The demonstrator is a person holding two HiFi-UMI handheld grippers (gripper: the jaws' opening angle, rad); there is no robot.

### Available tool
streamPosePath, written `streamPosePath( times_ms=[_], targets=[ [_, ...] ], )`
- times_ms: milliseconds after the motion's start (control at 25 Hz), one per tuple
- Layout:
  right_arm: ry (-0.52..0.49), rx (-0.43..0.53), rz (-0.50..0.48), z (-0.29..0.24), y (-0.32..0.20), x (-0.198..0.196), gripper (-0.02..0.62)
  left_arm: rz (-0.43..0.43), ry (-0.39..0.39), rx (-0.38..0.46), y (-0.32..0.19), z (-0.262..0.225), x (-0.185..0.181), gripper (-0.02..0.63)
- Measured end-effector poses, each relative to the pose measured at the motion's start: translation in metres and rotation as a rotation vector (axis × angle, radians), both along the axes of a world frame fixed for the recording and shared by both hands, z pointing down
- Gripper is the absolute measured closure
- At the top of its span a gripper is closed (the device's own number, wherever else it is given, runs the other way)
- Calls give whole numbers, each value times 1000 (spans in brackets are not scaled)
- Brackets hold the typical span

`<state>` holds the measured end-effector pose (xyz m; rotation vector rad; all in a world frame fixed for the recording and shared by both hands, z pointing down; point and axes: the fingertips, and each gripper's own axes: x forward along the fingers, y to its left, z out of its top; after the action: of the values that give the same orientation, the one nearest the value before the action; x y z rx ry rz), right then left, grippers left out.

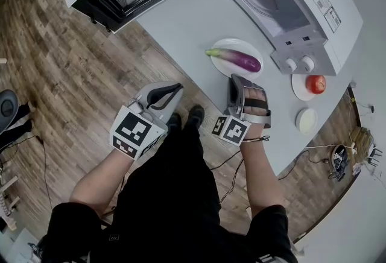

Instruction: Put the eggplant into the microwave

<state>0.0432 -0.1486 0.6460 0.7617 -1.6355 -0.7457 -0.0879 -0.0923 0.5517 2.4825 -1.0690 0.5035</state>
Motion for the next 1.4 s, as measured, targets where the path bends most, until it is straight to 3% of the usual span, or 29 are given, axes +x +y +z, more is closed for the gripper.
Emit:
streamPosePath(
  times_ms=[560, 1400],
  targets=[
    [10, 148, 3, -14, 1, 0, 572, 26, -7, -15, 5, 17, 5, 584],
    [25, 249, -23, -33, 7, 1, 572, 63, -22, 51, -4, 4, 18, 584]
  ],
)
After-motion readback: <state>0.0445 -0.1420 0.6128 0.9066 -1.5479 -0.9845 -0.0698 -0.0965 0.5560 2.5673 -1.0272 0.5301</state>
